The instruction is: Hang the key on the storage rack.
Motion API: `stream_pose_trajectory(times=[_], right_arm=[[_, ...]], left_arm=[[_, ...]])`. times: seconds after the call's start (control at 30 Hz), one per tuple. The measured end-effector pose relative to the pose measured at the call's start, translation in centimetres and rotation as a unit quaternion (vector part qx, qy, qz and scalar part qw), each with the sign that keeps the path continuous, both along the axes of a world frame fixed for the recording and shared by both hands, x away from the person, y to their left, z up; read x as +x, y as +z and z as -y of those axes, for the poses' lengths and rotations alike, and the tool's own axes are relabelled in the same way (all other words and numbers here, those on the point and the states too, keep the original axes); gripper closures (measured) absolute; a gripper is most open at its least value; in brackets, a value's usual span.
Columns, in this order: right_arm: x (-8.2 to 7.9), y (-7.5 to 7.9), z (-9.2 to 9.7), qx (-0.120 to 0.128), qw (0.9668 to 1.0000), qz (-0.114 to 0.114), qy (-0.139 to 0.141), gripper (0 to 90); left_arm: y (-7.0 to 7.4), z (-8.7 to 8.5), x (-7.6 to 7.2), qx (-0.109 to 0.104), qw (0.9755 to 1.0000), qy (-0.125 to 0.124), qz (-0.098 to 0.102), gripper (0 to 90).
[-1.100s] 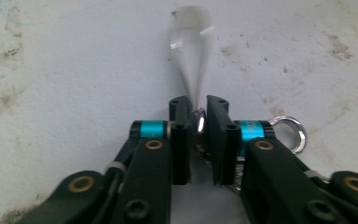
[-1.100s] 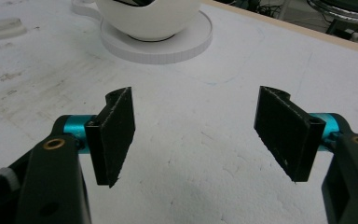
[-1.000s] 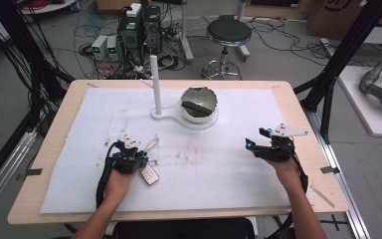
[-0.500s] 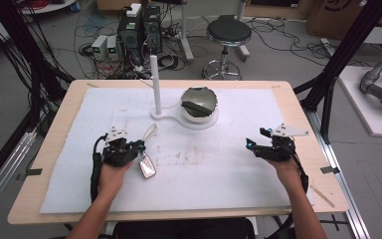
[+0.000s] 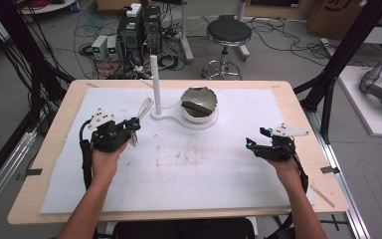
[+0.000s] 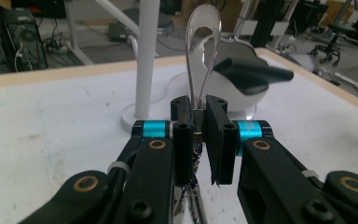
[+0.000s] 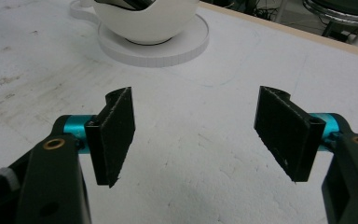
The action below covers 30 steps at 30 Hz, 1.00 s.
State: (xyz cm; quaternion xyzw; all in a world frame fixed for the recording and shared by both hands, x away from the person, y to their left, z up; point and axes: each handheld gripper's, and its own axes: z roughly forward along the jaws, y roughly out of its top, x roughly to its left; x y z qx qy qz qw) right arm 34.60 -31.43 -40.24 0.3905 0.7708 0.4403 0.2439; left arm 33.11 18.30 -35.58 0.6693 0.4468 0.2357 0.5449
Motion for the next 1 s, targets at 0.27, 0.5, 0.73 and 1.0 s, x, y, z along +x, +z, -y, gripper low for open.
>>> stream_pose_trajectory(times=[0.27,0.5,0.73,1.0], right_arm=[[0.0,0.0,0.0,-0.001,1.0000,0.000,0.001,29.4],[0.0,0.0,0.0,0.002,1.0000,0.001,0.001,29.4],[0.0,0.0,0.1,0.003,1.0000,0.001,0.001,29.4],[0.0,0.1,0.2,0.005,1.0000,0.004,0.001,29.4]], left_arm=[[2.3,0.3,1.0,0.006,0.9993,0.008,0.036,81.4],[3.5,0.9,2.1,0.006,0.9984,0.015,0.054,81.4],[4.2,1.4,3.3,0.018,0.9976,0.027,0.062,81.4],[4.2,2.3,4.5,0.036,0.9972,0.032,0.058,81.4]])
